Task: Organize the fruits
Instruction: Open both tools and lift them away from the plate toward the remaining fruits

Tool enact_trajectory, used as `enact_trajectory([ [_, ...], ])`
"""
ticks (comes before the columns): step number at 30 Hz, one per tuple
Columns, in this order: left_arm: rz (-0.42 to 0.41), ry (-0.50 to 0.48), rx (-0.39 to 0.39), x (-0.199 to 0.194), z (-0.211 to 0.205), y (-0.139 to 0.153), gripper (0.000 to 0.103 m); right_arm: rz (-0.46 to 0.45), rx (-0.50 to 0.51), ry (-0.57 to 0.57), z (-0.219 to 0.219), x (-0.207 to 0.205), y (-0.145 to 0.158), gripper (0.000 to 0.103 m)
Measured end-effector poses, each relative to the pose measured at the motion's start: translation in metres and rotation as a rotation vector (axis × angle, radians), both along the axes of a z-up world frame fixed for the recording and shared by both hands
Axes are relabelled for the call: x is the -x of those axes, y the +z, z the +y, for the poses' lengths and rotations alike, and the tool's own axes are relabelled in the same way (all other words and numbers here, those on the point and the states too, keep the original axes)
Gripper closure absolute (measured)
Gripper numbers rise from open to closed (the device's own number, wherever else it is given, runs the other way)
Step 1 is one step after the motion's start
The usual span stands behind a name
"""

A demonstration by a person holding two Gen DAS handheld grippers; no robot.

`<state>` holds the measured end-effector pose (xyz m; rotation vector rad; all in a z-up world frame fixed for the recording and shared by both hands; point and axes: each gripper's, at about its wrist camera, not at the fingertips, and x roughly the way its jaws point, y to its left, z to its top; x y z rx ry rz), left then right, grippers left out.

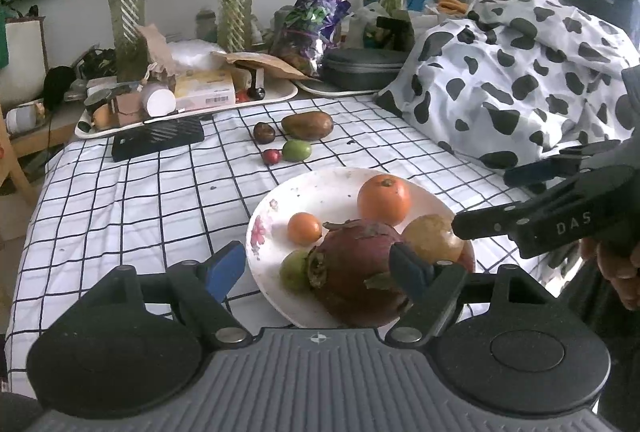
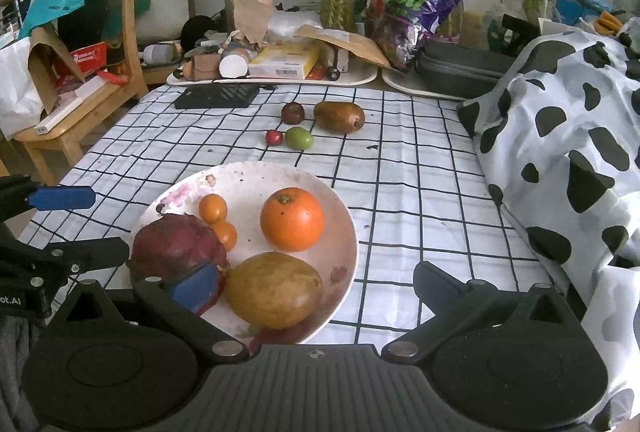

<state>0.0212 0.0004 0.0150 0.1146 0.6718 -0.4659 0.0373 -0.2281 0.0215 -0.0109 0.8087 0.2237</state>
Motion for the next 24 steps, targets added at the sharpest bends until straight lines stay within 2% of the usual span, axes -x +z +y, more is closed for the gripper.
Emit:
enact_trajectory([
  [10, -0.015, -0.008, -0.02, -0.011, -0.005, -0.004, 0.025, -0.027, 0.009, -0.014, 0.0, -0.007, 0.003, 0.0],
  [24, -0.088, 0.034, -0.068, -0.043, -0.007, -0.01, 0.025, -0.054, 0.024, -0.055, -0.004, -0.032, 0.002, 0.0],
])
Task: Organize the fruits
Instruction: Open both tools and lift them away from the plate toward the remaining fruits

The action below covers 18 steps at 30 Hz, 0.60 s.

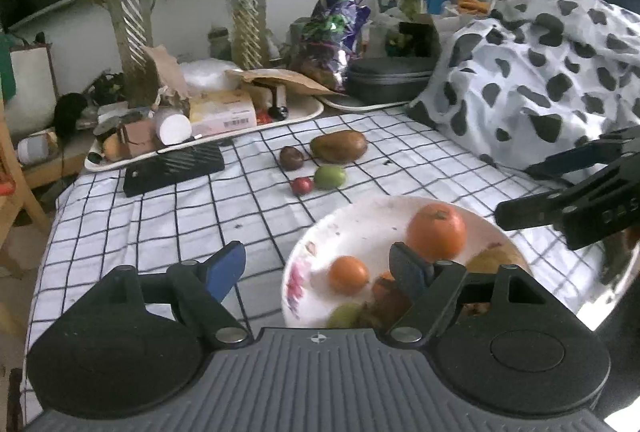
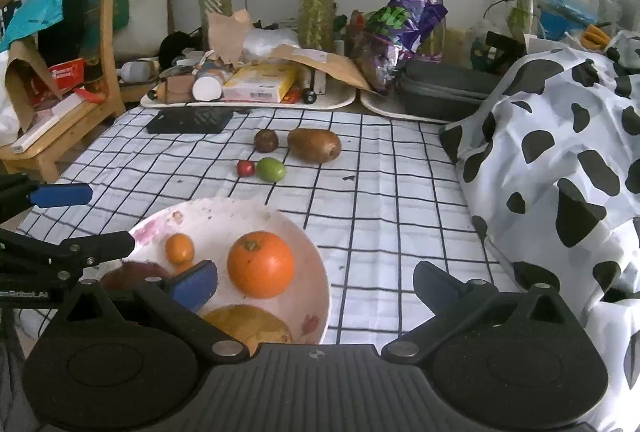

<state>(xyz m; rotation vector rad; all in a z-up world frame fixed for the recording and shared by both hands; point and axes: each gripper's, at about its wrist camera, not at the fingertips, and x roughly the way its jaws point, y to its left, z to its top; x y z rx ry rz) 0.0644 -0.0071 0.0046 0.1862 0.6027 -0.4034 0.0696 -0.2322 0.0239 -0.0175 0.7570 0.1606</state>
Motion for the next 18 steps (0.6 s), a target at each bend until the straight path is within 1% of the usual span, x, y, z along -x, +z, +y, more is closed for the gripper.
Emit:
enact_trajectory([
  [2, -0.038, 0.008, 0.005, -0.003, 0.002, -0.001, 0.025, -0.001, -0.001, -0.002, -0.001, -0.005, -0.001, 0.0],
  [4, -0.051, 0.009, 0.0, -0.009, 0.002, -0.001, 0.025, 0.001, 0.006, -0.004, -0.002, -0.01, -0.002, 0.0],
  [13, -0.005, -0.003, -0.04, -0.043, 0.0, -0.007, 0.025, 0.012, 0.022, 0.007, -0.003, -0.038, -0.005, 0.0],
  [18, 0.006, -0.01, -0.039, -0.061, -0.001, -0.011, 0.025, 0.026, 0.024, 0.017, -0.004, -0.057, -0.009, 0.0],
])
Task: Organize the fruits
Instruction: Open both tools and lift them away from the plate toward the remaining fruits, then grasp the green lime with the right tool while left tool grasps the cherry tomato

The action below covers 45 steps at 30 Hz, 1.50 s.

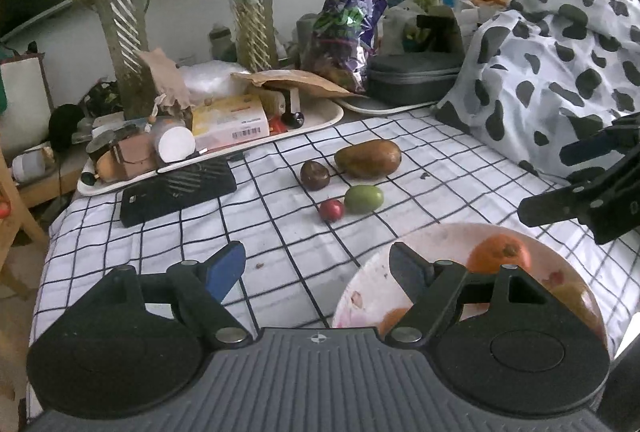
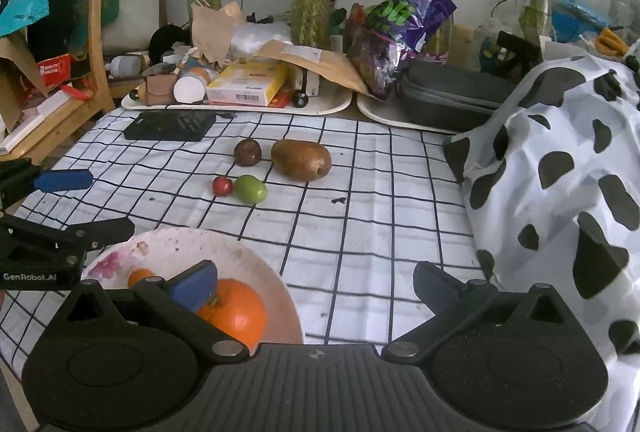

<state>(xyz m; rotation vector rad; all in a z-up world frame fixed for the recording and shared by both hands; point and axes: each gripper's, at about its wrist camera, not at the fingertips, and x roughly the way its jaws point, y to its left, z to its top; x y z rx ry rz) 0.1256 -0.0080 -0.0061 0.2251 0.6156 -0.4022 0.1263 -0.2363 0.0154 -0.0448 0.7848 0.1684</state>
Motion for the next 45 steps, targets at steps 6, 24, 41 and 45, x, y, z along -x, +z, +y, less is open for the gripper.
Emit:
enact_trajectory([
  [6, 0.037, 0.008, 0.023, -0.023, 0.0, -0.003, 0.025, 0.01, 0.013, 0.026, 0.002, -0.021, -0.004, 0.0],
  [24, 0.124, -0.031, 0.016, -0.081, -0.004, -0.023, 0.025, 0.047, 0.01, 0.182, 0.014, -0.087, -0.023, 0.014],
  [41, 0.132, -0.067, 0.019, -0.106, 0.001, -0.031, 0.025, 0.11, -0.004, 0.37, 0.045, -0.135, -0.048, 0.061],
  [45, 0.136, -0.054, 0.032, -0.108, 0.005, -0.03, 0.025, 0.126, -0.001, 0.401, 0.053, -0.144, -0.054, 0.066],
])
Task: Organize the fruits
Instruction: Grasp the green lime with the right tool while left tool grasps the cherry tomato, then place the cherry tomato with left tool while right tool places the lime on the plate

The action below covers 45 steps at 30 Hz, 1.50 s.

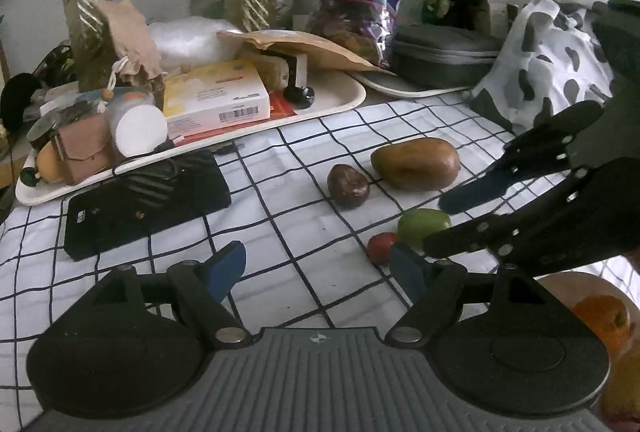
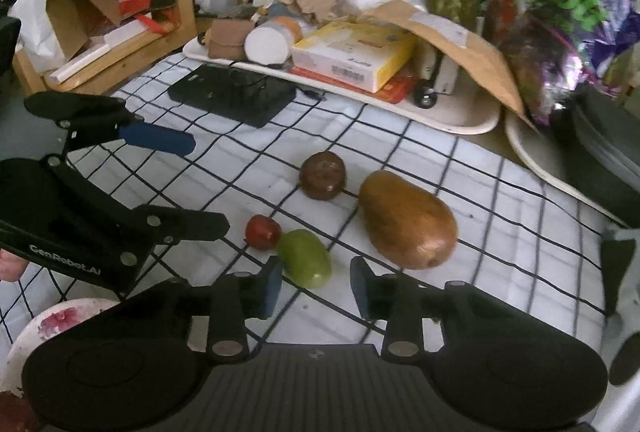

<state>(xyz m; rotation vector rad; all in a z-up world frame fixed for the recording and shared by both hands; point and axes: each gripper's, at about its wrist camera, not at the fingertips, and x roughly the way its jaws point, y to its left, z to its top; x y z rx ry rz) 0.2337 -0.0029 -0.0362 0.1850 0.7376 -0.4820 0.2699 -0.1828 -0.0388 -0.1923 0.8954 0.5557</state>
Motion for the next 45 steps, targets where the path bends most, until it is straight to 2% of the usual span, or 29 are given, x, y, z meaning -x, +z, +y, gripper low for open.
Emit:
enact_trajectory([
  [3, 0.0, -0.003, -0.002, 0.0, 0.0, 0.0, 0.025, 0.005, 0.015, 0.013, 0.006, -0.004, -0.004, 0.072],
  [11, -0.011, -0.038, 0.009, 0.004, -0.003, -0.002, 0.025, -0.001, 0.032, 0.02, 0.01, -0.003, -0.005, 0.075],
  [19, -0.016, -0.11, 0.027, 0.008, -0.016, -0.006, 0.026, -0.019, 0.001, -0.029, -0.018, 0.006, 0.008, 0.075],
  [20, -0.012, -0.117, 0.029, 0.007, -0.018, -0.007, 0.028, -0.02, 0.001, -0.039, -0.022, 0.007, 0.009, 0.075],
  [23, 0.007, -0.14, 0.038, 0.005, -0.024, -0.011, 0.045, -0.024, 0.005, -0.059, -0.034, 0.01, 0.009, 0.075],
  [26, 0.015, -0.153, 0.03, 0.003, -0.029, -0.015, 0.053, -0.024, 0.004, -0.067, -0.043, 0.012, 0.009, 0.075],
  [27, 0.014, -0.156, 0.028, 0.003, -0.03, -0.015, 0.059, -0.025, 0.008, -0.068, -0.045, 0.013, 0.008, 0.075],
  [33, 0.019, -0.15, 0.038, -0.004, -0.033, -0.019, 0.069, -0.036, 0.004, -0.083, -0.057, 0.018, 0.012, 0.075],
  [35, 0.017, -0.14, 0.027, -0.004, -0.033, -0.019, 0.082, -0.041, -0.005, -0.086, -0.058, 0.019, 0.014, 0.075],
  [45, -0.002, -0.127, 0.056, 0.0, -0.026, -0.012, 0.082, -0.063, -0.035, -0.094, -0.055, 0.026, 0.026, 0.075],
])
